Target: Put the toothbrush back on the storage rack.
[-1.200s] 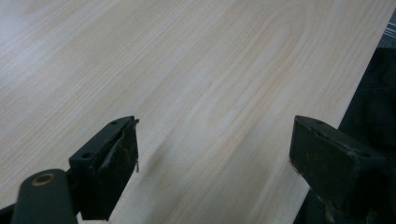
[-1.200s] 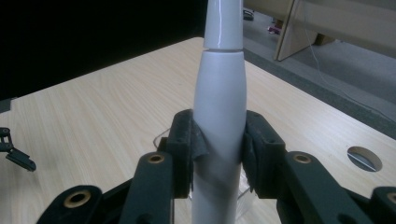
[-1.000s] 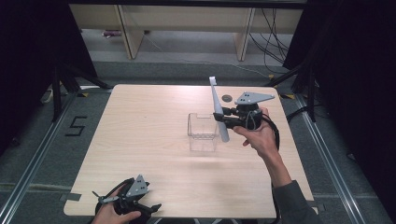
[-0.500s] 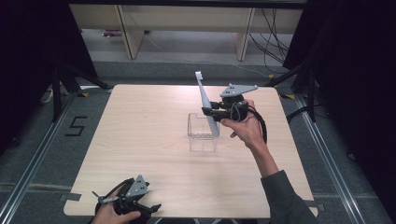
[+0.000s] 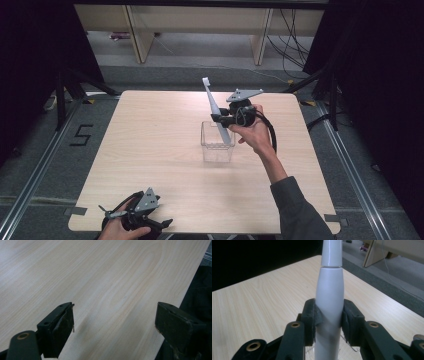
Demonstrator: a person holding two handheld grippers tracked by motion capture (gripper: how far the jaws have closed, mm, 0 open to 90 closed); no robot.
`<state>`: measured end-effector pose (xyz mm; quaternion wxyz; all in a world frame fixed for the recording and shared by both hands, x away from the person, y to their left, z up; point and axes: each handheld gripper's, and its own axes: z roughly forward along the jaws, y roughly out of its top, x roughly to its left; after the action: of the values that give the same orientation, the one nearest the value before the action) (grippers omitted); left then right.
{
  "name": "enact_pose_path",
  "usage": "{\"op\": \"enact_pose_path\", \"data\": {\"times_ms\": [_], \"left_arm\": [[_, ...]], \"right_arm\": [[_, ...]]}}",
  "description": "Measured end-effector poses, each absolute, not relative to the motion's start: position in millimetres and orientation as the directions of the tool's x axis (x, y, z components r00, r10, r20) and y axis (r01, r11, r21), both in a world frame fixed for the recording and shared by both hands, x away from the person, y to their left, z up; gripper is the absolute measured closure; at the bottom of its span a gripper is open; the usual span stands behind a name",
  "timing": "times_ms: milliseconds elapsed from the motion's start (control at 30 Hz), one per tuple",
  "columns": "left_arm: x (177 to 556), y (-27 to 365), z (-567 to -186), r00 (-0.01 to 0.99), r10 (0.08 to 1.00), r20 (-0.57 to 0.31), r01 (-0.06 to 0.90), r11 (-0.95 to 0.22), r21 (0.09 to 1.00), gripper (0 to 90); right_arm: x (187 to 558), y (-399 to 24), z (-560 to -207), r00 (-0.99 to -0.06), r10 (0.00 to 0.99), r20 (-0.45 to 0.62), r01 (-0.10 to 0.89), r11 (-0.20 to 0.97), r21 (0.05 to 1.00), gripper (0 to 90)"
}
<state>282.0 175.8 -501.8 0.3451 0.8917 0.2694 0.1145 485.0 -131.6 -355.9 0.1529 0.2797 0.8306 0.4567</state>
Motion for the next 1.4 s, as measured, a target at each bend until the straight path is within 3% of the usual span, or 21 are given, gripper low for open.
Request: {"op": "enact_pose_path", "data": {"times_ms": [667,933,1400], "left_arm": [[281,176,-501,0.825,0.565,0.018,0.405,-0.613,0.679,14.9],[281,177,-501,0.826,0.564,0.02,0.403,-0.614,0.679,14.9],[281,177,-501,0.825,0.564,0.022,0.402,-0.613,0.68,14.9]], "right_arm": [[497,-118,-396,-0.79,0.612,-0.042,0.361,0.518,0.776,66.7],[497,-113,-408,-0.773,0.634,-0.027,0.417,0.54,0.732,66.7],[502,-108,-420,-0.798,0.601,-0.044,0.4,0.583,0.707,66.6]]}}
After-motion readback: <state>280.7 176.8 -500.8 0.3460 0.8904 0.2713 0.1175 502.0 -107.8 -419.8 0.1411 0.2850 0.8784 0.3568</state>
